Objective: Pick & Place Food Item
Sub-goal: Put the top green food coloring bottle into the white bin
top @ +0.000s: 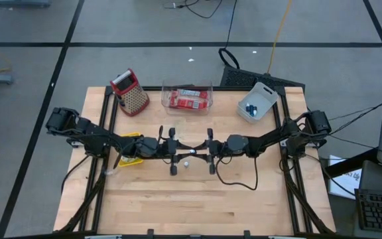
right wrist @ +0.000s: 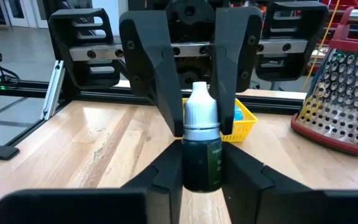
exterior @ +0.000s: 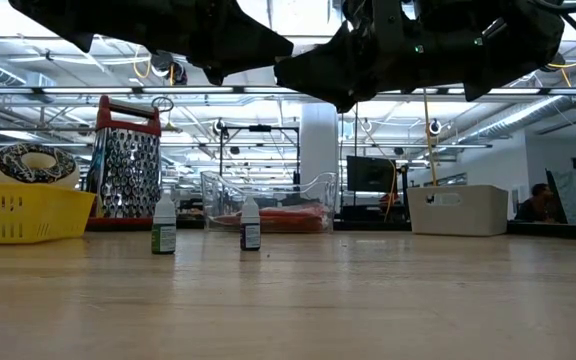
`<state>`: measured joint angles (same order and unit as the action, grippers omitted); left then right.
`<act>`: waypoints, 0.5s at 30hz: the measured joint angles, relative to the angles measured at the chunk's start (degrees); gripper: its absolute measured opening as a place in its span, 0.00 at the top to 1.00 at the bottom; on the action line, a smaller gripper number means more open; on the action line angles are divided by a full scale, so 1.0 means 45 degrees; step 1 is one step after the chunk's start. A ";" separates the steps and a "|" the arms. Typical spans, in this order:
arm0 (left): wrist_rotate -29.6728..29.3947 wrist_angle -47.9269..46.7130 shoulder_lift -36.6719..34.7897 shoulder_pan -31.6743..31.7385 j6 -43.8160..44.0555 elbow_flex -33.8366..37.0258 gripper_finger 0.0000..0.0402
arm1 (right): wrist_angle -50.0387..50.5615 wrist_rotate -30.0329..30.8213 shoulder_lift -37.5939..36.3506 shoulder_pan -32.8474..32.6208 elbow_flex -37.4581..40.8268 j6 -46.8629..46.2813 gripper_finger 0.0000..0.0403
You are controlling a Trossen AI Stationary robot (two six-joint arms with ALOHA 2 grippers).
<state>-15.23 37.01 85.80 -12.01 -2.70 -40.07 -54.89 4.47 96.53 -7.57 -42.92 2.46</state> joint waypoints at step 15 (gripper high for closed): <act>-0.0468 0.0216 0.0012 -0.0081 -0.0010 0.0015 0.75 | -0.0034 0.0024 -0.0005 0.0000 0.0000 -0.0005 0.80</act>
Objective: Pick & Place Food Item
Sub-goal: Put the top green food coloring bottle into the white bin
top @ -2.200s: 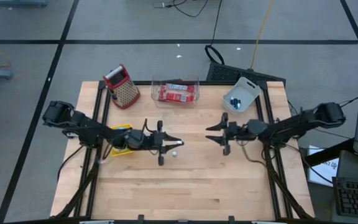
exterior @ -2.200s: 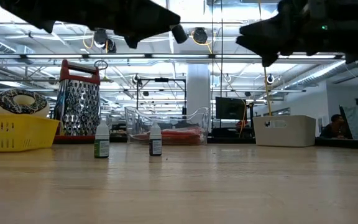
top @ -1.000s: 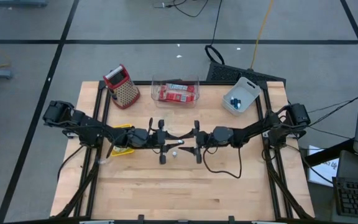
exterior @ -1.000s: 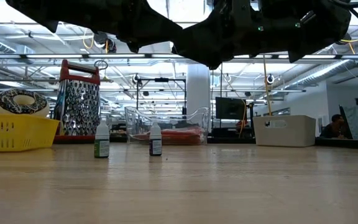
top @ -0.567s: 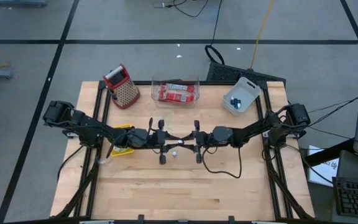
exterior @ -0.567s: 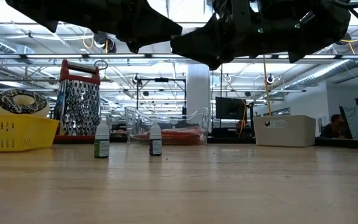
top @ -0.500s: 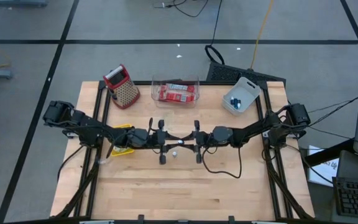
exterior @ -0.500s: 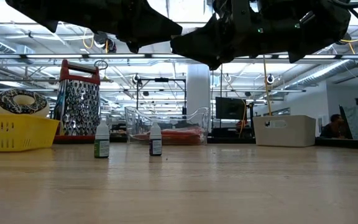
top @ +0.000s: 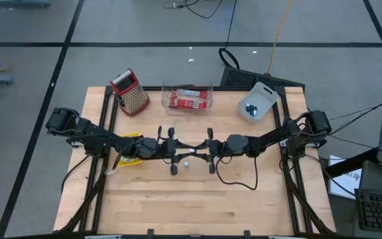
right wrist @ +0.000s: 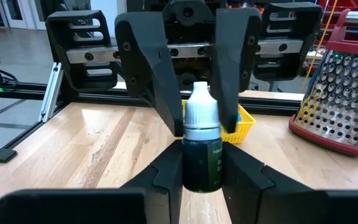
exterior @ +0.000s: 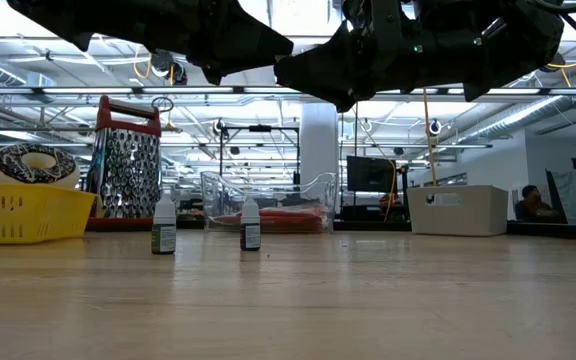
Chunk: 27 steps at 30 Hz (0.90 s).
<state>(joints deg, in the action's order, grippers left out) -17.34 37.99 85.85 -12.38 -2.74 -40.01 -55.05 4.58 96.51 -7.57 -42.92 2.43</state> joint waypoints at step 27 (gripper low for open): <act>-0.0504 -0.3299 -0.3521 -0.0009 -0.0568 0.0340 0.32 | 0.4298 0.0016 -0.2660 0.0961 0.0072 -0.0432 0.82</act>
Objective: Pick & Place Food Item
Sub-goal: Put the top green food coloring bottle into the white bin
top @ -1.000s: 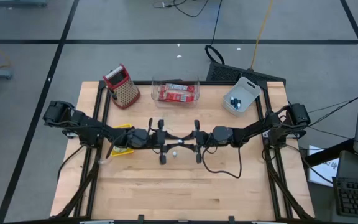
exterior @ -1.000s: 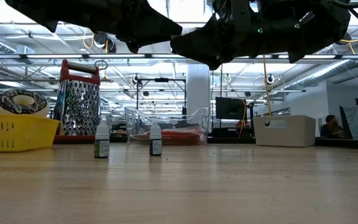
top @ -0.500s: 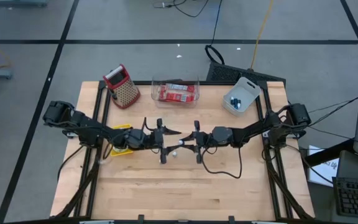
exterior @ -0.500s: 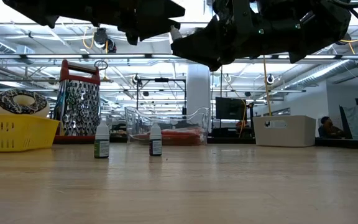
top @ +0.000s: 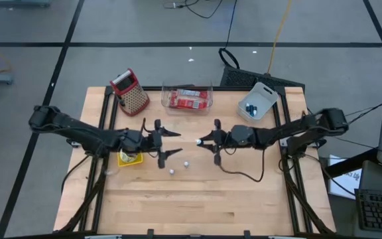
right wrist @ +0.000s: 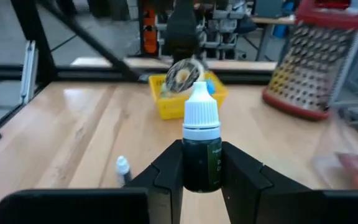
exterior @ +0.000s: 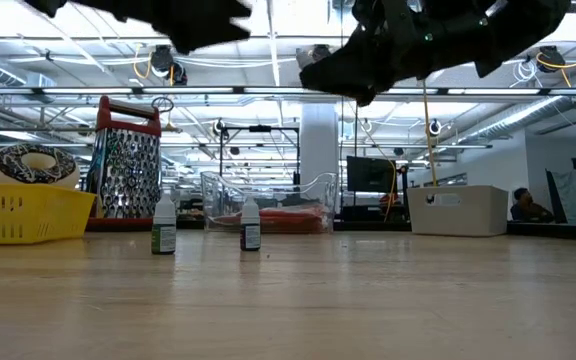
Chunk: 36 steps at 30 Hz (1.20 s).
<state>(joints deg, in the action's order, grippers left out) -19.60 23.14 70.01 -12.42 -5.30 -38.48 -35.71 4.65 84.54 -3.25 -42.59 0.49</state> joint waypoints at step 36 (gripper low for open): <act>0.0004 0.2165 -0.1168 0.1146 0.3264 0.4114 0.32 | 0.5019 0.4702 -0.7526 0.6983 0.6100 -0.3958 0.82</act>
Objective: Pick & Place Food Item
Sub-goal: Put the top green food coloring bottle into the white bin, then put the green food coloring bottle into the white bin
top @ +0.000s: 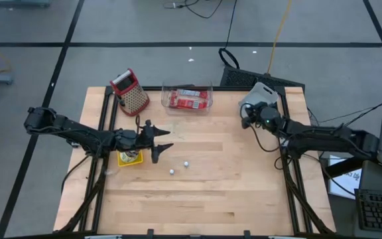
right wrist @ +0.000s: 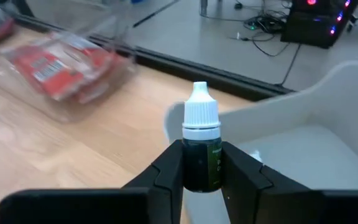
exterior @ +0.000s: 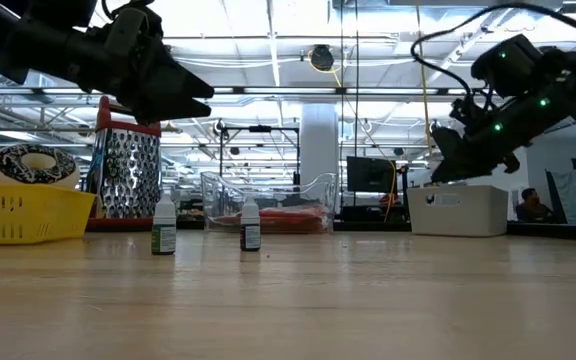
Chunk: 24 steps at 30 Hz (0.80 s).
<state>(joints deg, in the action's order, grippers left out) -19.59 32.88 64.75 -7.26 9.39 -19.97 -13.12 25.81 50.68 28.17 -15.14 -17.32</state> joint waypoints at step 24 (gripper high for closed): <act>-0.0002 0.0068 0.0000 0.0004 0.0288 0.0000 0.33 | -0.1944 -0.0097 -0.0005 0.0893 0.0676 -0.0224 0.63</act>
<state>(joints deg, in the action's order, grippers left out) -19.59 33.19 64.75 -7.25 10.68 -19.97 -21.87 25.38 50.65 32.19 -12.10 -18.33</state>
